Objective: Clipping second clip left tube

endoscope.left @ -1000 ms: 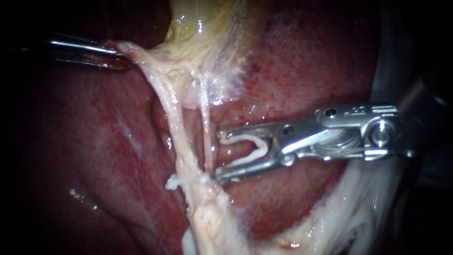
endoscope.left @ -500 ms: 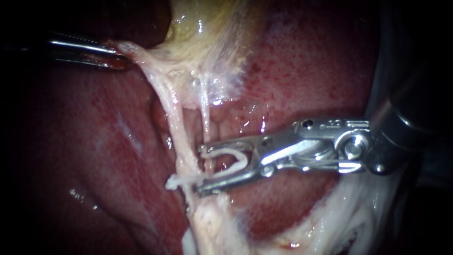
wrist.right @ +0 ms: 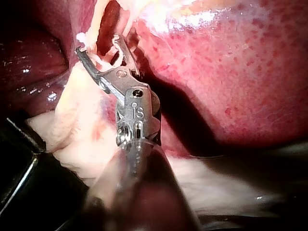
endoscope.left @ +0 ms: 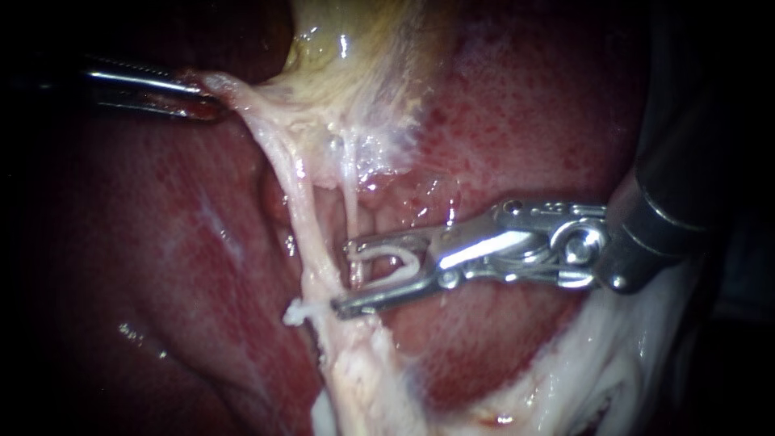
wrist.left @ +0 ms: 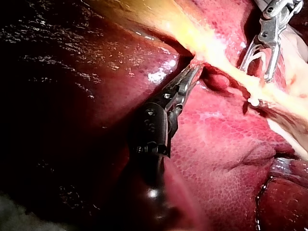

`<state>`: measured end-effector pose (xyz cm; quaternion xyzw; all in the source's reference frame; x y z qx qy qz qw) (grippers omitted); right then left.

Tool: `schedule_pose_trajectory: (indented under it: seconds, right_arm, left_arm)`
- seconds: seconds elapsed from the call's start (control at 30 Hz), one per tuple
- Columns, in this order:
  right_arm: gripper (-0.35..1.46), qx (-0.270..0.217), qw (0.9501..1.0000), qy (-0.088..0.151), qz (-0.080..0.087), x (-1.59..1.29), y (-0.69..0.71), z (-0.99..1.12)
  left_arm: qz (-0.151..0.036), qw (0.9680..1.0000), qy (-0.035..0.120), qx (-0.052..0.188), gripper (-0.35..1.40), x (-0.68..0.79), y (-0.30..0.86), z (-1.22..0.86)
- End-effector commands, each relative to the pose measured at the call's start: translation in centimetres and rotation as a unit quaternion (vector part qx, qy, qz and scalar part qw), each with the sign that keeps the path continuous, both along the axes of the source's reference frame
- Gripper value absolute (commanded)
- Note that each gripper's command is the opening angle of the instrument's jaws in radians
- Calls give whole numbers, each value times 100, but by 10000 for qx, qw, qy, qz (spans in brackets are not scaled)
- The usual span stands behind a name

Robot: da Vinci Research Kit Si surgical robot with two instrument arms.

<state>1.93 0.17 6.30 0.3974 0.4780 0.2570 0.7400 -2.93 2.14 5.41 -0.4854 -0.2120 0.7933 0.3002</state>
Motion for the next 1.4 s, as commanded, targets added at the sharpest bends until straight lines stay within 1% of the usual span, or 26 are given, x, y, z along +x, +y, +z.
schedule_pose_trajectory:
  seconds: [0.03,0.13,0.23,0.3,0.4,0.53,0.63,0.8,1.03,1.17,1.4]
  right_arm:
    - [49,-1,10000,-1,2,2,-1,1]
    - [49,52,10000,9,10,9,-4,4]
    - [49,172,9998,93,-10,16,-6,7]
    - [49,250,9994,208,-126,22,-8,6]
    - [49,377,9984,362,-223,30,-10,2]
    - [49,436,9978,450,-234,42,-13,-4]
    - [49,458,9971,580,-199,51,-15,-8]
    - [49,537,9955,757,-172,55,-17,-18]
    - [48,581,9949,813,-163,56,-14,-34]
    - [42,669,9945,791,-166,54,-14,-37]
    - [17,673,9943,802,-188,51,-14,-38]
  left_arm:
    - [1,10000,0,0,-35,0,0,0]
    - [0,10000,0,0,-35,0,0,0]
    - [0,10000,1,0,-35,0,0,0]
    - [0,10000,1,0,-35,0,0,0]
    - [-1,10000,1,0,-35,0,0,0]
    - [-3,10000,3,0,-35,-1,1,1]
    - [-5,10000,4,0,-35,-1,1,1]
    - [-6,10000,4,-1,-35,-1,1,1]
    - [-6,10000,5,-1,-35,-1,1,1]
    - [-7,10000,5,-1,-35,-1,1,1]
    - [-8,10000,6,-1,-35,-1,1,1]
